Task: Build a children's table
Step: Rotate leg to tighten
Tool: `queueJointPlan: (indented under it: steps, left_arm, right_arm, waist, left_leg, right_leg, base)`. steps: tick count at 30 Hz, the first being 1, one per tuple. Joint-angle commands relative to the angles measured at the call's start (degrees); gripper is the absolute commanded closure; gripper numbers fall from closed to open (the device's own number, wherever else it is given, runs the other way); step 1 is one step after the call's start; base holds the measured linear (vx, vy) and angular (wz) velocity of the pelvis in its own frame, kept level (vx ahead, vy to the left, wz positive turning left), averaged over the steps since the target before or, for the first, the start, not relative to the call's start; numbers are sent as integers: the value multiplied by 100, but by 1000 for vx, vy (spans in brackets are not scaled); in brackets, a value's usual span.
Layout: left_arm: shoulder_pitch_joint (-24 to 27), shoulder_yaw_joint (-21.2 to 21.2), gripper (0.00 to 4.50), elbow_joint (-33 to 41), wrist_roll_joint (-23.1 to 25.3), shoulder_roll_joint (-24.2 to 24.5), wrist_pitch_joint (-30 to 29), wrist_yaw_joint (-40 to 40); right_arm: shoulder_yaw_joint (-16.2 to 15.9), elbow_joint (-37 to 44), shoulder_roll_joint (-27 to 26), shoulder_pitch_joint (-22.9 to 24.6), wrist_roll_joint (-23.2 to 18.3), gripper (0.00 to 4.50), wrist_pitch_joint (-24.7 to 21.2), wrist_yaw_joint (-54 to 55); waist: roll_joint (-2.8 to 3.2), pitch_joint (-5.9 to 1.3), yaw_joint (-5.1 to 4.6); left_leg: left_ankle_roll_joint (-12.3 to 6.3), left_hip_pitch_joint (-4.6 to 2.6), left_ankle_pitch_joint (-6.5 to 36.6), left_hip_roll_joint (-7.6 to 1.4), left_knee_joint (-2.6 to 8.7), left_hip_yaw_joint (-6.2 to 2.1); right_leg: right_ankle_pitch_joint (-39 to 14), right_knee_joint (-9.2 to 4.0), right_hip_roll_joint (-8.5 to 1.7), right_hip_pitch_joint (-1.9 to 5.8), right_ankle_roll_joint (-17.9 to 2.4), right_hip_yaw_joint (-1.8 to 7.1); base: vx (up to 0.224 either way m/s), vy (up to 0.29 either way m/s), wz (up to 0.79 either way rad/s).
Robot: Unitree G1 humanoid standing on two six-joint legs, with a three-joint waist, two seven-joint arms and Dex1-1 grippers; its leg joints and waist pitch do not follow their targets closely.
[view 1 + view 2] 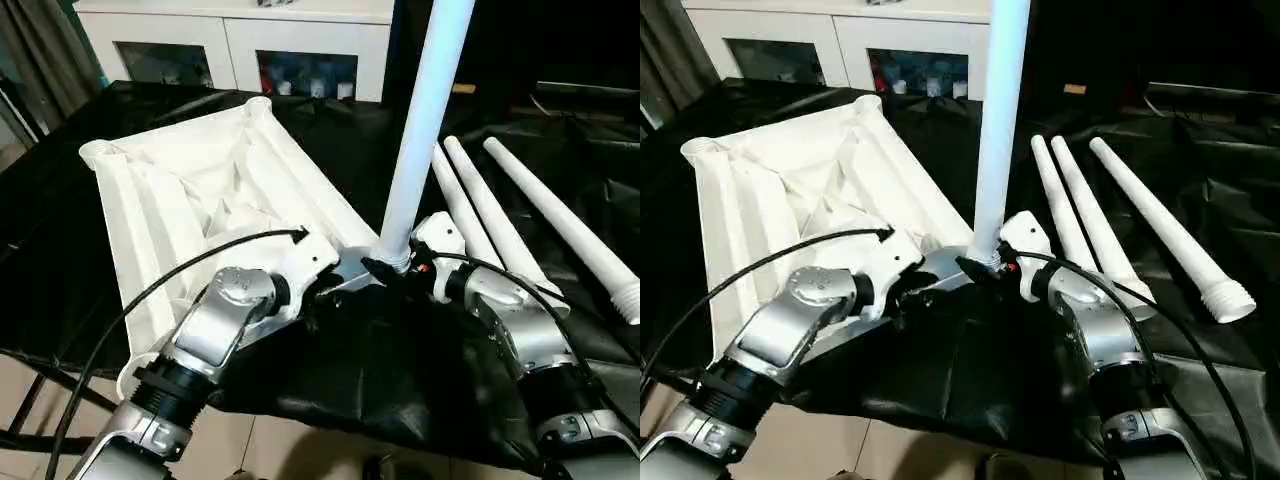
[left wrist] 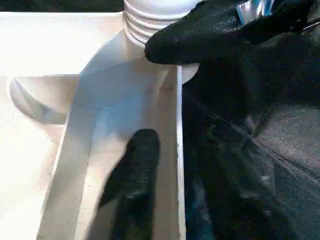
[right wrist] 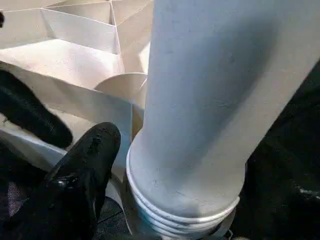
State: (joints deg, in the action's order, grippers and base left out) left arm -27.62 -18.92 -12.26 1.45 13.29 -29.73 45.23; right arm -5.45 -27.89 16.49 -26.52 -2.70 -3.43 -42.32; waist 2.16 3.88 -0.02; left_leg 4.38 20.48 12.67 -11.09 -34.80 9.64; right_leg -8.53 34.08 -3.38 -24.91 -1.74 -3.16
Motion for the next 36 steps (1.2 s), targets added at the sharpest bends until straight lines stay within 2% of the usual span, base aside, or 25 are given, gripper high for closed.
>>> queueJointPlan:
  steps: [1, 5, 6, 13, 14, 15, 16, 18, 22, 25, 27, 31, 33, 34, 36]
  left_arm:
    - [-89, -20, 348, -60, 61, 41, -82, 10]
    - [-142, -44, 369, -137, 66, 61, -79, -7]
    - [-194, -76, 394, -230, 84, 83, -59, -35]
    - [-219, -57, 449, -338, 32, 59, 133, 41]
    - [-215, -49, 449, -352, -9, 57, 240, 102]
    - [-209, -41, 449, -360, -40, 55, 265, 137]
    - [-196, -41, 449, -367, -56, 65, 293, 165]
    - [-164, -68, 449, -389, -63, 112, 350, 221]
    - [-52, -58, 450, -407, -154, 207, 691, 435]
    - [72, -127, 450, -367, -165, 433, 1070, 775]
    - [128, -137, 450, -331, -205, 511, 1294, 938]
    - [320, -115, 450, -37, -505, 775, 1712, 1569]
    - [384, -197, 450, 25, -504, 1009, 1934, 1892]
    - [402, -226, 450, 32, -490, 1085, 1999, 1986]
    - [438, -248, 450, 32, -502, 1239, 2157, 2217]
  right_arm:
    - [-105, 99, -13, 28, -26, 65, 50, -107]
    - [-111, 89, -11, 17, -26, 65, 55, -120]
    - [-115, 102, -6, 16, -32, 65, 49, -137]
    - [-128, 172, 10, 74, -56, 65, 43, -197]
    - [-131, 180, 14, 81, -57, 65, 44, -204]
    - [-133, 181, 20, 85, -53, 65, 50, -207]
    - [-135, 183, 26, 89, -51, 65, 53, -214]
    - [-131, 193, 40, 101, -62, 65, 66, -237]
    - [-84, 256, 89, 122, -225, 21, -34, -456]
    - [-142, 228, 244, 106, -93, 4, 174, -525]
    - [-165, 240, 316, 106, -88, 4, 240, -641]
    - [-283, 495, 615, 205, -259, 4, 286, -1407]
    - [-409, 615, 795, 285, -285, 4, 348, -1779]
    - [-447, 656, 855, 318, -308, 4, 359, -1913]
    - [-573, 772, 1032, 403, -368, 4, 412, -2279]
  waist:
    - [-7, -426, 31]
    - [-1, -424, 31]
    - [17, -421, 36]
    - [5, -426, 41]
    - [2, -425, 42]
    - [34, -414, 46]
    - [6, -420, 41]
    - [15, -433, 49]
    - [23, -435, 45]
    - [9, -446, 39]
    - [36, -442, 50]
    - [46, -447, 56]
    - [61, -447, 66]
    - [-8, -458, 63]
    - [42, -453, 92]
  left_leg:
    - [-731, 61, 416, -100, 334, -6]
    - [-735, 59, 413, -100, 335, -10]
    - [-734, 53, 413, -102, 338, -13]
    - [-724, 53, 450, -99, 333, -9]
    - [-725, 55, 444, -97, 333, -8]
    - [-718, 51, 484, -94, 337, -9]
    - [-720, 54, 479, -91, 334, -5]
    - [-740, 63, 415, -85, 327, -10]
    - [-779, 65, 450, -90, 327, -8]
    - [-754, 77, 461, -86, 329, -14]
    - [-746, 53, 500, -91, 329, -7]
    - [-799, 69, 478, -116, 337, -20]
    - [-831, 53, 487, -122, 335, -9]
    - [-841, 54, 493, -120, 330, -1]
    - [-844, 52, 488, -135, 336, -7]
  right_leg:
    - [-852, -358, -338, 488, -1556, 201]
    - [-846, -357, -333, 485, -1551, 197]
    - [-840, -355, -333, 480, -1552, 195]
    - [-888, -365, -338, 487, -1549, 197]
    - [-885, -365, -334, 485, -1545, 197]
    - [-953, -375, -334, 479, -1525, 193]
    - [-951, -378, -330, 486, -1510, 196]
    - [-932, -367, -337, 495, -1496, 195]
    - [-1058, -384, -335, 491, -1443, 188]
    - [-1211, -392, -339, 495, -1359, 181]
    - [-1326, -404, -338, 465, -1320, 184]
    - [-1204, -370, -342, 478, -1319, 185]
    - [-1209, -370, -336, 456, -1341, 184]
    - [-1236, -379, -332, 461, -1325, 184]
    - [-1299, -370, -346, 455, -1309, 185]
  base:
    - [0, 0, 0]
    - [0, 0, 0]
    - [0, 0, 0]
    - [0, 0, 0]
    - [0, 0, 0]
    - [0, 0, 0]
    - [0, 0, 0]
    - [0, 0, 0]
    - [0, 0, 0]
    - [0, 0, 0]
    - [0, 0, 0]
    - [0, 0, 0]
    - [0, 0, 0]
    - [0, 0, 0]
    - [0, 0, 0]
